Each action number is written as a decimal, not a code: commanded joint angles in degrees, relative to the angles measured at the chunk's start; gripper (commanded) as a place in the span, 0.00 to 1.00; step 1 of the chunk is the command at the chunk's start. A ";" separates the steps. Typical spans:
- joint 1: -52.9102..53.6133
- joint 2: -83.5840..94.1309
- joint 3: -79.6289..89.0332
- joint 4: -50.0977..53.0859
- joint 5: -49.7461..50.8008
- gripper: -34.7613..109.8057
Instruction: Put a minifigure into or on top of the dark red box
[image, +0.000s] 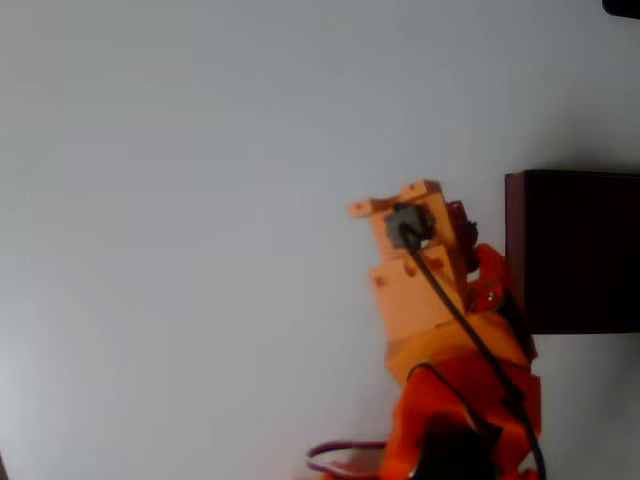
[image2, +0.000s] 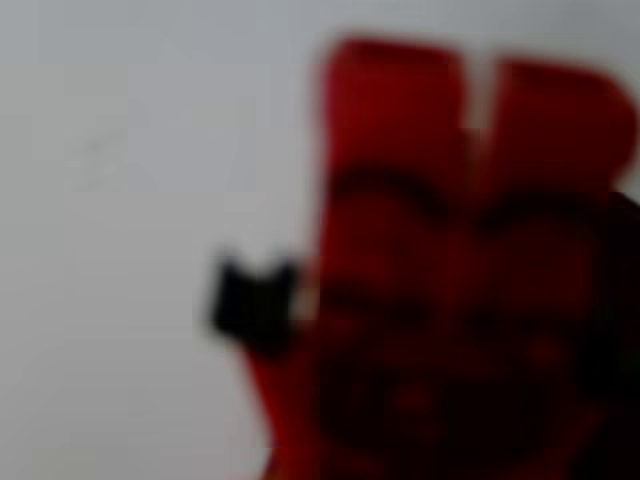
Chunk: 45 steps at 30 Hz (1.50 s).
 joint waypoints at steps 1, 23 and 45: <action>4.04 -2.55 -1.85 -3.16 -2.02 0.24; 22.59 -42.28 -19.34 -10.37 -8.26 0.24; 23.29 -42.19 -17.31 -8.35 -6.15 0.37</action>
